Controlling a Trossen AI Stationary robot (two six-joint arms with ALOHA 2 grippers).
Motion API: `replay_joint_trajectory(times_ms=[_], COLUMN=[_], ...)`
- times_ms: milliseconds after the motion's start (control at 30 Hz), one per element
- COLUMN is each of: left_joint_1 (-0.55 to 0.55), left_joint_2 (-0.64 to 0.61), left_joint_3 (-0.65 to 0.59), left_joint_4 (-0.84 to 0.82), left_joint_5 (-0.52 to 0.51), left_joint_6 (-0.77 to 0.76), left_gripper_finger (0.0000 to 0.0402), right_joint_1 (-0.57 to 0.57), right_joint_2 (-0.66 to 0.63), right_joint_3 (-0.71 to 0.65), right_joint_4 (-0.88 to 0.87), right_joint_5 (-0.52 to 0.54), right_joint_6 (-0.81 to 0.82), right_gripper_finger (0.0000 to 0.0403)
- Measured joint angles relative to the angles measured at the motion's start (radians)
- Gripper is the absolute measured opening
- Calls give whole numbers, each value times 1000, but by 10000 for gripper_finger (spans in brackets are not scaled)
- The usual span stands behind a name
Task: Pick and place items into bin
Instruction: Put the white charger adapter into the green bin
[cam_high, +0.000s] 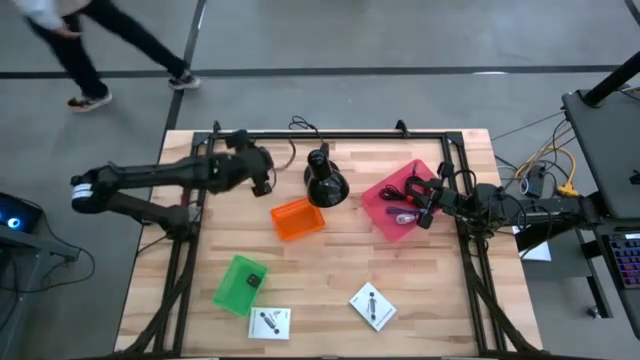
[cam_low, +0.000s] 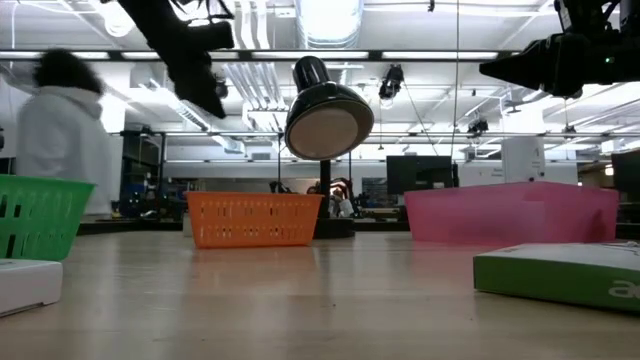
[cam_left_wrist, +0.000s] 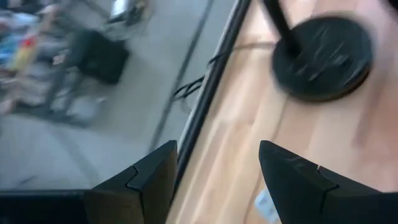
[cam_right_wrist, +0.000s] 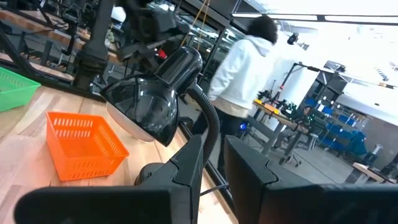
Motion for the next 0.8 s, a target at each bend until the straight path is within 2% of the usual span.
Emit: replay_joint_trajectory(times_ms=[100,233,400,567,800], left_joint_1=[87,175,251,279,280], left_joint_2=[2,32,91,165,273], left_joint_3=[0,2,2,2,2], left_joint_4=[68,59,18,-47,-114], left_joint_5=[94,111,327,448,456], left_joint_6=[36,67,81,94,139], left_gripper_finger=[212,212,212,212,212], right_joint_1=[0,0,0,0,0], right_joint_2=[0,1,1,0,7], right_joint_3=[0,0,0,0,0], right_joint_4=[0,0,0,0,-1], right_joint_5=[0,0,0,0,0], right_joint_6=[0,0,0,0,0], right_gripper_finger=[57,57,57,57,57])
